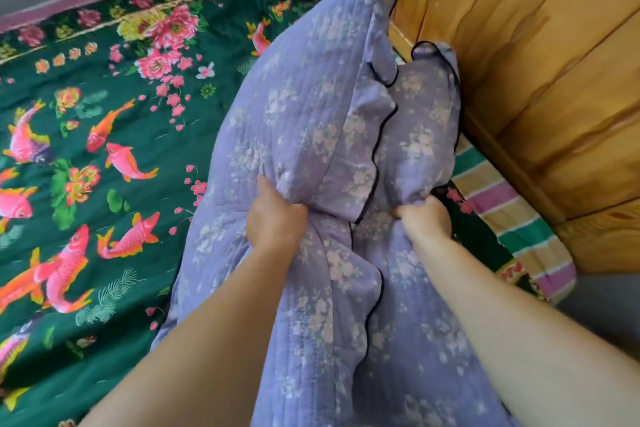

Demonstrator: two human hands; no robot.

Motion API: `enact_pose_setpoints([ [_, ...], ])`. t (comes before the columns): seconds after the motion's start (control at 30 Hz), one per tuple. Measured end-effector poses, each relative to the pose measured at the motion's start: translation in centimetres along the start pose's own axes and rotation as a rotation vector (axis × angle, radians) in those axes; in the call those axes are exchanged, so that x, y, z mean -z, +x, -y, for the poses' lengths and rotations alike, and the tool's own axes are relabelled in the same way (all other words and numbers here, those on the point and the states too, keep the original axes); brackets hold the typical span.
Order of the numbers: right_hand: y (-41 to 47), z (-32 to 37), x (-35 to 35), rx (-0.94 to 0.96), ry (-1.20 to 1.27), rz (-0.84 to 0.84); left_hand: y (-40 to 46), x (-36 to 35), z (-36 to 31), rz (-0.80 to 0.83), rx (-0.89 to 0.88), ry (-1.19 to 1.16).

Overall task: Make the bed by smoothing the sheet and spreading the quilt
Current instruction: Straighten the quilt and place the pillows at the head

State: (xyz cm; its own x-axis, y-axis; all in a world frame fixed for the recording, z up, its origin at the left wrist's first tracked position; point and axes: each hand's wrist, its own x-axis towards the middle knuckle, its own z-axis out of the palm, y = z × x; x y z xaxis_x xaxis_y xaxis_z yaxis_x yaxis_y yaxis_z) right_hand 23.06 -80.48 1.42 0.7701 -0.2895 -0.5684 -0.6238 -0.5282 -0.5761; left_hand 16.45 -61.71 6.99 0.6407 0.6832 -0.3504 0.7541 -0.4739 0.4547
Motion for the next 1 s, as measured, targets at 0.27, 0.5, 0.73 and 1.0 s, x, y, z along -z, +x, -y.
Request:
enact_pose_setpoints([
  [0.27, -10.4, 7.6, -3.0, 0.205, 0.357, 0.003, -0.5, 7.7, 1.3, -0.197, 0.021, -0.352],
  [0.5, -22.5, 16.6, -8.3, 0.533, 0.302, 0.160, 0.2, 19.0, 5.8, -0.474, -0.010, -0.595],
  [0.73, -31.8, 21.6, -14.3, 0.631, 0.340, 0.462, 0.9, 29.4, 12.4, -0.781, 0.034, -0.475],
  [1.0, -33.0, 23.1, -20.3, 0.720, -0.002, 0.723, 0.7, 31.2, 14.6, -0.943, -0.046, -0.305],
])
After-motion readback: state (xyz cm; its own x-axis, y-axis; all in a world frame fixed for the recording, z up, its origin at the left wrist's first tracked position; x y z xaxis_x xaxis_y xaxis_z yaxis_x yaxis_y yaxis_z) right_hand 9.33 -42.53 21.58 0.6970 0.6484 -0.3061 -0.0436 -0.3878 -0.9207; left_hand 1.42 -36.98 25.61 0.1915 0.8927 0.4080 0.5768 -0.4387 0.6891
